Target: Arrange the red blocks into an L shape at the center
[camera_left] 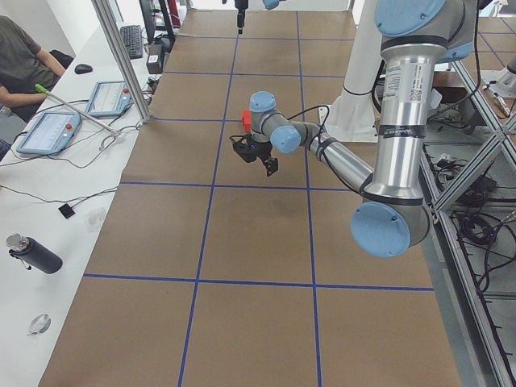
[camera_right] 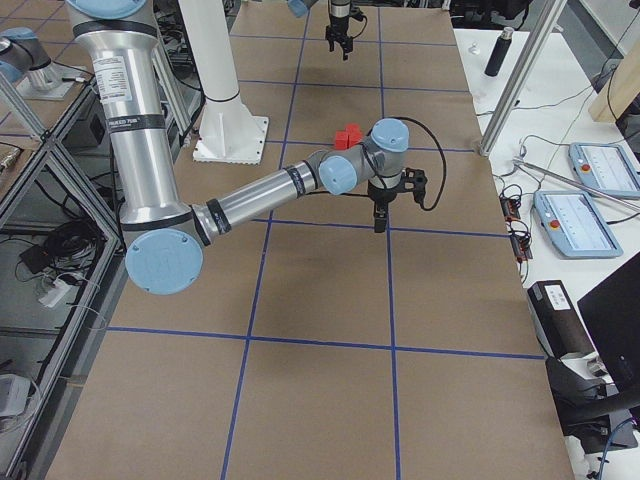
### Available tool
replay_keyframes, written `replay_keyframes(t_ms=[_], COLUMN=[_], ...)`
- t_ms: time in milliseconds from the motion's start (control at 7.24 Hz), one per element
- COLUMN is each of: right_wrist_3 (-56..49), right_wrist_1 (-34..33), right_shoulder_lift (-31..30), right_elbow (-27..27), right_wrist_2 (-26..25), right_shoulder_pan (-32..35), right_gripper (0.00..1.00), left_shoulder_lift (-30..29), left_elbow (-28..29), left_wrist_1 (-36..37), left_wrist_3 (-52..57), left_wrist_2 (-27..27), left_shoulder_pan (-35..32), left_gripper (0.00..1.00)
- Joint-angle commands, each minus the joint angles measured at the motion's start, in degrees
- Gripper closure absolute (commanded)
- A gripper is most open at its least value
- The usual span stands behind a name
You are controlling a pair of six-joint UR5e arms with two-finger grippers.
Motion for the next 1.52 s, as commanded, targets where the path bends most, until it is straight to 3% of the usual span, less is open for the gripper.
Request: replay_keyframes(t_ms=[0,138,553,829,1105,1382], right_wrist_3=[-7.40,-11.61,-22.28,-25.34,-27.99,-30.02], right_wrist_1=[-0.50,-0.41,-0.76,-3.11,-10.14,-12.44], right_shoulder_lift=[-3.38,-6.53,-12.27,-10.62,-4.74,-2.97], right_elbow=[-0.11,0.06,-0.72,-3.88,-5.02,-5.47], right_wrist_2=[0.23,0.41,0.67,4.17,3.75,3.66], right_shoulder_pan=[5.99,9.24,13.84,16.39,16.40,16.04], right_gripper=[0.00,0.00,0.00,0.00,0.00,0.00], left_shoulder_lift=[4.15,4.15,4.15,3.89,2.92,2.83], left_elbow=[5.46,9.07,14.02,15.35,16.05,17.88], left_wrist_1=[-4.18,-4.10,-4.45,-4.02,-2.79,-2.70], left_wrist_3=[23.14,33.68,56.65,63.48,63.58,69.42], left_wrist_2=[-8.54,-11.12,-11.41,-11.76,-18.16,-17.92], left_shoulder_pan=[-12.66,-17.85,-24.92,-28.09,-31.69,-34.41], left_gripper=[0.00,0.00,0.00,0.00,0.00,0.00])
